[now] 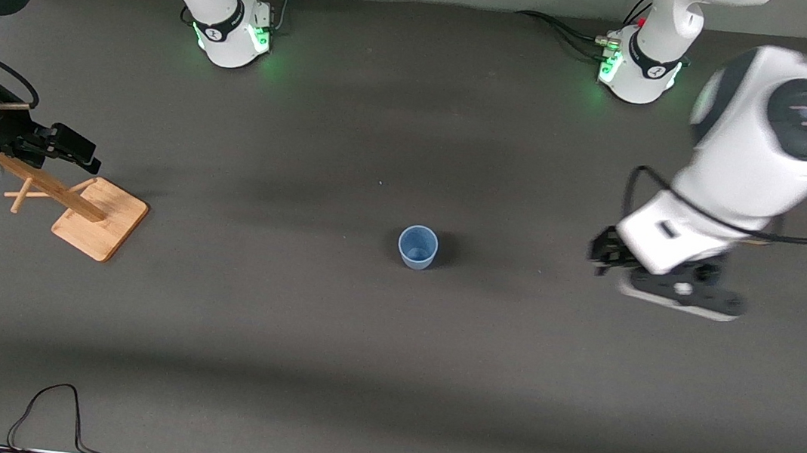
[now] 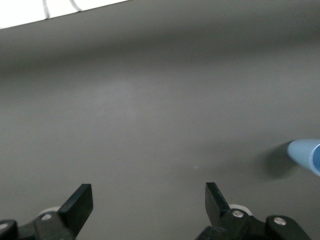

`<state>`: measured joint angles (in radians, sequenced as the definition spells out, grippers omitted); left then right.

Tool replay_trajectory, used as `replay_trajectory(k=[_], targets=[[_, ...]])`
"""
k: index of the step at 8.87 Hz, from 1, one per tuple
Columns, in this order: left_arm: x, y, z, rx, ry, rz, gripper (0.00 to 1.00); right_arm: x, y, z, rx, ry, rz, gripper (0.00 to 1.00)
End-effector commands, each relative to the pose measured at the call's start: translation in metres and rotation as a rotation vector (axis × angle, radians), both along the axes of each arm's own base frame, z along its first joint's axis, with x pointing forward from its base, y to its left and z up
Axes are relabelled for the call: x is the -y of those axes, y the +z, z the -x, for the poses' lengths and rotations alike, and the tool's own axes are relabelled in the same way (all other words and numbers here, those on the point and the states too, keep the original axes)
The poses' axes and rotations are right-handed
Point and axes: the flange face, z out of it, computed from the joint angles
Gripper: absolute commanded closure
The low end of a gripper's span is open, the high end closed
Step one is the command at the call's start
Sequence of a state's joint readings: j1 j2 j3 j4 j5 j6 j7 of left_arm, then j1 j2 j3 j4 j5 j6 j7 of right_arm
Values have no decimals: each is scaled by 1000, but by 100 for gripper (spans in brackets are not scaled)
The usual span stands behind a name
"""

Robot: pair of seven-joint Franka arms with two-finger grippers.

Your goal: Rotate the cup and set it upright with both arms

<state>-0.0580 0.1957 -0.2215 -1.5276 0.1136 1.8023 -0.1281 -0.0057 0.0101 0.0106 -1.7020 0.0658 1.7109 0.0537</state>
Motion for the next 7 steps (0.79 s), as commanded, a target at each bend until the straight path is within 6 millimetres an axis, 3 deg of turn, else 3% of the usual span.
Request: replay_trajectory(k=[1,3,4,7], targets=[[-73,8,19,-33,-7,10,0,-2,3,-1,7,18,-11,0],[-144,11,18,-48,-7,31,0,-2,4,-1,10,18,-11,0],[-160,14,25,-82,14,45,0,-2,4,-1,10,20,-9,0],[-157,33,39,-87,24,41,0,1,5,-1,11,17,12,0]])
